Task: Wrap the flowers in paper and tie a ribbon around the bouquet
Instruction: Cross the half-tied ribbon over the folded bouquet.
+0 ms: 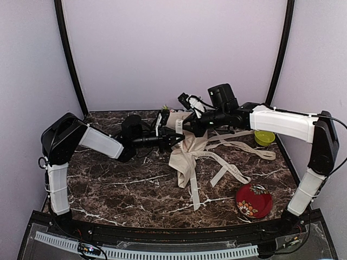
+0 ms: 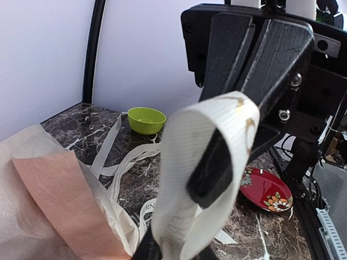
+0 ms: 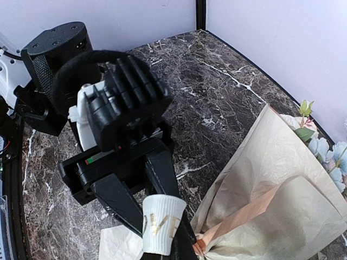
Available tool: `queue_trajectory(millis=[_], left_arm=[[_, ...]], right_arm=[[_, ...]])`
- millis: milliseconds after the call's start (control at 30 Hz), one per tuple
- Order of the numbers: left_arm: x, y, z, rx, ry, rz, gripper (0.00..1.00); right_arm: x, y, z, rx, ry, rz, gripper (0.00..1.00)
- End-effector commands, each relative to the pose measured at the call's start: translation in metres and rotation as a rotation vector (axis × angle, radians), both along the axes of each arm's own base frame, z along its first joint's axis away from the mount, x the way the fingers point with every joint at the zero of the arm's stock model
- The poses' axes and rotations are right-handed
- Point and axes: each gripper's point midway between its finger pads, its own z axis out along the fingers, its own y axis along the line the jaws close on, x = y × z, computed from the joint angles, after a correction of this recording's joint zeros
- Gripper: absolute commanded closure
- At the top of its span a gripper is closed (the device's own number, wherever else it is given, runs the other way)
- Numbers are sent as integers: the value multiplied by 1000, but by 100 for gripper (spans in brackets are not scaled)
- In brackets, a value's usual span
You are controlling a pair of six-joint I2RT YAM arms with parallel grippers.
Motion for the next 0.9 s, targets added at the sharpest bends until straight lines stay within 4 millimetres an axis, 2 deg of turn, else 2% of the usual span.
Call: queue_trajectory(millis=[0,67,200,233,267,333,400,500,533,567,667,733,833,867], left_arm=[[-6,3,18,-47,-54,-43,91],[-8,3,18,-46,-53,-50,100],[-7,4,16,-39,-55,-37,100],[-5,5,15,-33,-53,-28,100],[-5,4,15,-27,-56,-23,100],[-1,7,12,-8,-68,12,100],[1,10,13,2,-91,37,100],[2,10,11,24,-109,39,100],[1,10,9,31,-109,37,100],[1,9,8,34,-109,33,100],[0,10,8,39,-118,35,100],[0,11,7,47,-123,37,100],[-1,12,7,52,-128,36,100],[-2,12,7,52,-130,36,100]], right_arm=[[-2,-5,19,39,-46,1,100],[-1,-7,18,37,-42,-3,100],[-1,-12,17,32,-29,-26,100],[1,-16,17,30,-23,-49,96],[4,-22,18,26,-15,-84,88],[18,-46,12,-16,12,-215,75],[33,-86,10,-66,31,-410,62],[39,-152,-14,-171,132,-672,59],[36,-172,-23,-198,178,-744,58],[29,-196,-41,-246,247,-816,57],[6,-242,-80,-314,432,-954,52],[-16,-247,-104,-357,550,-939,44],[-49,-224,-125,-337,715,-781,34],[-56,-224,-132,-348,743,-772,33]])
